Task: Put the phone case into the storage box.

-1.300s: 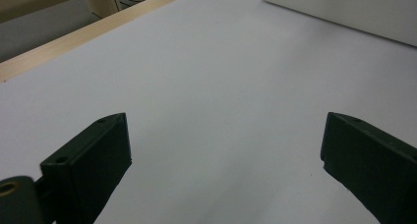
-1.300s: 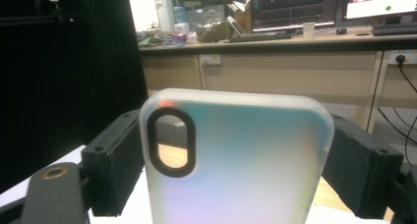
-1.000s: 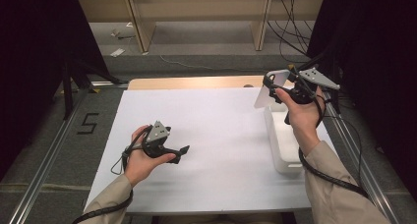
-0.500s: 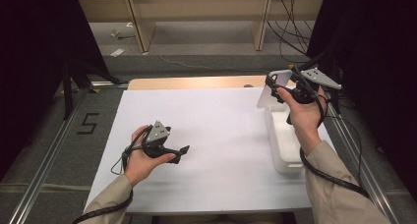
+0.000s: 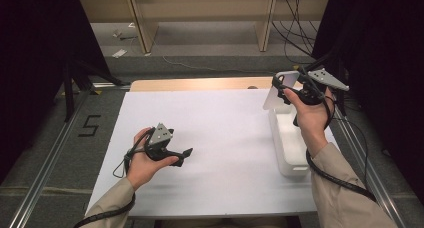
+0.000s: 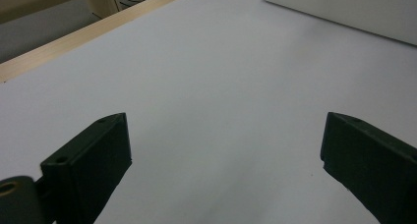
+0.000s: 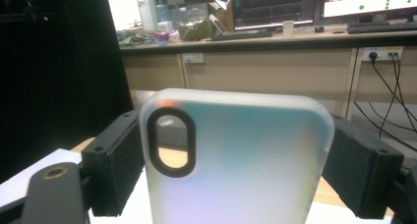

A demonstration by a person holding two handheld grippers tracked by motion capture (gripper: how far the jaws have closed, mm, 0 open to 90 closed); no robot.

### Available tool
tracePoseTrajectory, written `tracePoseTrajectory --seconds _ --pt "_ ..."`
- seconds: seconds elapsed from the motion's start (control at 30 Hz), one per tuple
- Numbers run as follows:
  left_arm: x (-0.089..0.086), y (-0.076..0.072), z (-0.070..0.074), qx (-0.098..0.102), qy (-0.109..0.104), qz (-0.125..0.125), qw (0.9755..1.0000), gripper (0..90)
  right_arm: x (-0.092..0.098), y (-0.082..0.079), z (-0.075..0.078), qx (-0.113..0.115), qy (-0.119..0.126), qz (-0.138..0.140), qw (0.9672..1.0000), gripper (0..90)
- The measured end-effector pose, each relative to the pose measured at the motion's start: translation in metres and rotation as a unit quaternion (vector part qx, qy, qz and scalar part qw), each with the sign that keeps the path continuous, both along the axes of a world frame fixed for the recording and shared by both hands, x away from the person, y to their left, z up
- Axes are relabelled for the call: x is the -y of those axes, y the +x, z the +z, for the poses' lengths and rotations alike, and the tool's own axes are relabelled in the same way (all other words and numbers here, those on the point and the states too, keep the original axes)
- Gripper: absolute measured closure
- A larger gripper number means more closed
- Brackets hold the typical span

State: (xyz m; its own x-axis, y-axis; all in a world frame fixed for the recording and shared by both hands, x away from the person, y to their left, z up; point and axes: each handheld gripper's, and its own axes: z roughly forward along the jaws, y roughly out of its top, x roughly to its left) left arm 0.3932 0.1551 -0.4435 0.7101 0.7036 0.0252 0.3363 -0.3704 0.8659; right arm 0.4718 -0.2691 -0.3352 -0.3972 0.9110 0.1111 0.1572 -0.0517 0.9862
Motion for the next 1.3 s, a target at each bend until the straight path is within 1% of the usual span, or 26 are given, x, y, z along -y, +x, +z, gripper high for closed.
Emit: tracePoseTrajectory --seconds 1.3 --pt "0.000 0.000 0.001 0.004 -0.002 0.003 1.0000 4.7 0.019 0.005 -0.001 -0.003 0.005 -0.028 0.9996 18.0"
